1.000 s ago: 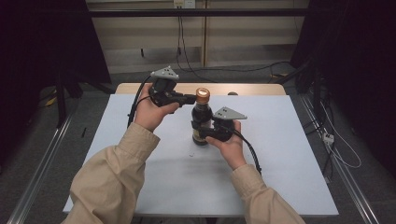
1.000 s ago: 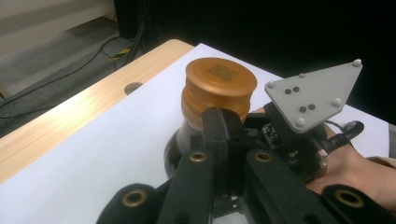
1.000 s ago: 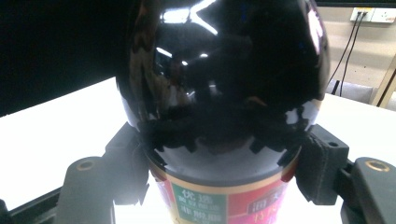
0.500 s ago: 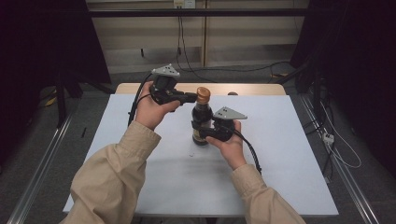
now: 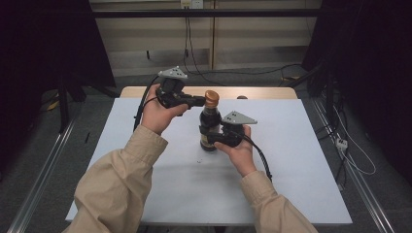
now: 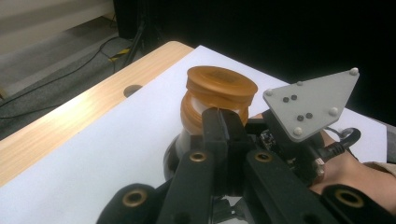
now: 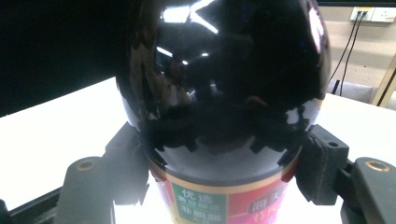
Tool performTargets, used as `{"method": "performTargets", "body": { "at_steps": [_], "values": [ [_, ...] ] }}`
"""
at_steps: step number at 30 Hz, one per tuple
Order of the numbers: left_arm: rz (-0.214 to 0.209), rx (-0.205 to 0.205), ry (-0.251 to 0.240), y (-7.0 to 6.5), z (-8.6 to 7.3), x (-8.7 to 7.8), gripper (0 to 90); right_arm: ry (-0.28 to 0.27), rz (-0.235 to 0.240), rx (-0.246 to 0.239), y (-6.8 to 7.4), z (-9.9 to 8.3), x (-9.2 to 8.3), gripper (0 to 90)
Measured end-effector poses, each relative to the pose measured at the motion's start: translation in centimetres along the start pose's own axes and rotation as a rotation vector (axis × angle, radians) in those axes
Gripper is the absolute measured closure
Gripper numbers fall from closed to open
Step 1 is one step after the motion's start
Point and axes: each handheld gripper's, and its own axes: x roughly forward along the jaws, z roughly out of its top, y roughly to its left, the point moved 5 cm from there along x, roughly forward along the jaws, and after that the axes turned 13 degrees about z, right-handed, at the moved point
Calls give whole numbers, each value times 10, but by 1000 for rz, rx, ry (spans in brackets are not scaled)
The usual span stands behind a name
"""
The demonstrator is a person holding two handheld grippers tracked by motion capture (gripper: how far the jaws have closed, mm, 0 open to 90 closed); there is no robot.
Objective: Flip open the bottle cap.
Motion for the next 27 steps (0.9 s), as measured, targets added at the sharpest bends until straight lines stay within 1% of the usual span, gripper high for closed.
{"method": "performTargets", "body": {
  "at_steps": [7, 15, 27],
  "values": [
    [2, 0, -2, 0, 1, 0, 900, -2, -1, 2, 0, 0, 0, 302],
    [-2, -12, -5, 0, 1, 0, 900, -2, -3, 2, 0, 0, 0, 302],
    [-1, -6, -6, 0, 2, 0, 900, -1, -3, 2, 0, 0, 0, 302]
  ]
}}
